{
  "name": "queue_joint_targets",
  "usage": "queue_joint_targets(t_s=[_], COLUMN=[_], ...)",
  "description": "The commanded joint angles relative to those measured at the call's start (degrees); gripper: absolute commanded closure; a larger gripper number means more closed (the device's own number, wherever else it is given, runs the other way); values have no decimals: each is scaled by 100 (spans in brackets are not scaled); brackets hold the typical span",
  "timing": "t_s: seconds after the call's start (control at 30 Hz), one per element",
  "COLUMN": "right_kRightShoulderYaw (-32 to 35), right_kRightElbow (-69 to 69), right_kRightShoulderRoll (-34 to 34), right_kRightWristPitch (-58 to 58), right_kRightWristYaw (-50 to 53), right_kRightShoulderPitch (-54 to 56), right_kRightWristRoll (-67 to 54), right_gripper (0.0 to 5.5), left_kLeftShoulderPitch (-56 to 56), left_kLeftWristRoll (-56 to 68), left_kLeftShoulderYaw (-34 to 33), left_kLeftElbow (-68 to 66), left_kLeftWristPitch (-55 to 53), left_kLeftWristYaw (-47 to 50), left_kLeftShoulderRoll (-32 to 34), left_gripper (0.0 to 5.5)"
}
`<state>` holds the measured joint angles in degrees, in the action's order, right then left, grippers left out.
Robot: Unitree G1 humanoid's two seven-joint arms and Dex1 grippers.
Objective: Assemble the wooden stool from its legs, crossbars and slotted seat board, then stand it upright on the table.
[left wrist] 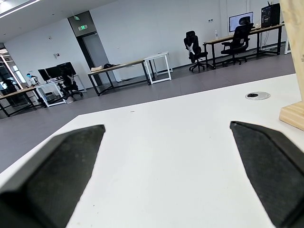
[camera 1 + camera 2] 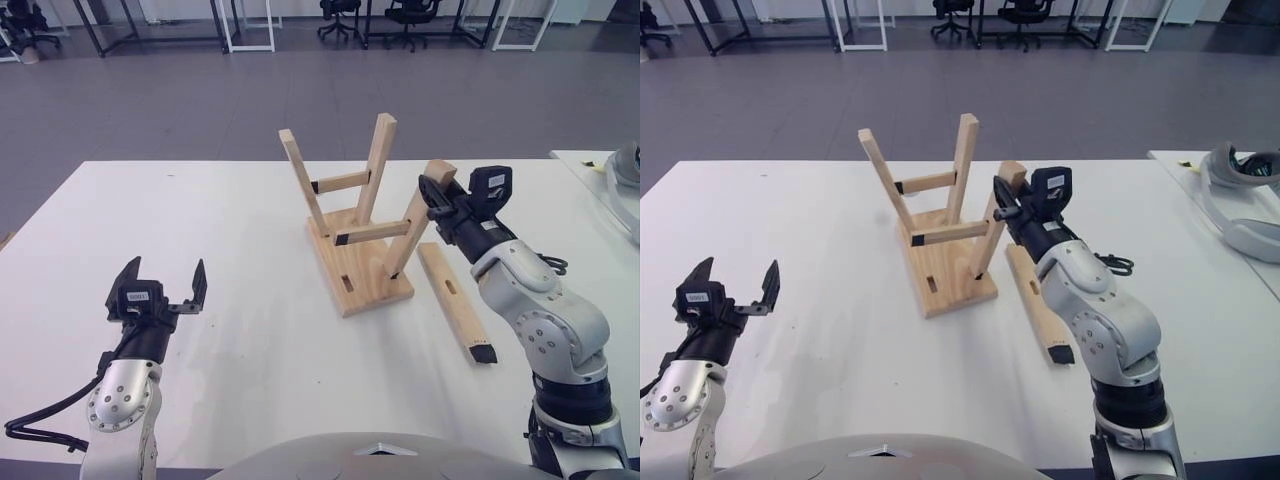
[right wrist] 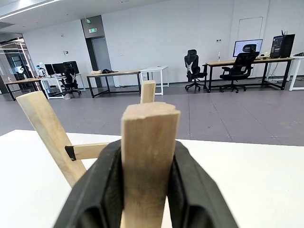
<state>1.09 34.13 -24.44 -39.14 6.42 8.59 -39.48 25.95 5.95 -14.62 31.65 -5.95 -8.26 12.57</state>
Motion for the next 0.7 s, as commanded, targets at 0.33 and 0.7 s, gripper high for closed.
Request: queue_joint_targets(t_s=[0.33,0.7], right_kRightShoulderYaw=[-186,569], right_kRightElbow=[-339,-303], right_kRightShoulderRoll=[-262,383], right_kRightWristPitch=[367,73], right_kRightWristYaw=[-865,-709], right_kRightShoulderPitch=[-1000,415], right_kRightWristRoll=[884,307], right_gripper=[442,229], left_kLeftShoulderPitch=[91,-17], left_kLeftWristRoll=[-239,-270], left_kLeftShoulderYaw=[126,89], left_kLeftElbow=[27,-41], left_kLeftWristPitch=[-74,-60], left_kLeftWristYaw=[-57,-72], left_kLeftShoulderRoll=[30,81], left_gripper=[64,64])
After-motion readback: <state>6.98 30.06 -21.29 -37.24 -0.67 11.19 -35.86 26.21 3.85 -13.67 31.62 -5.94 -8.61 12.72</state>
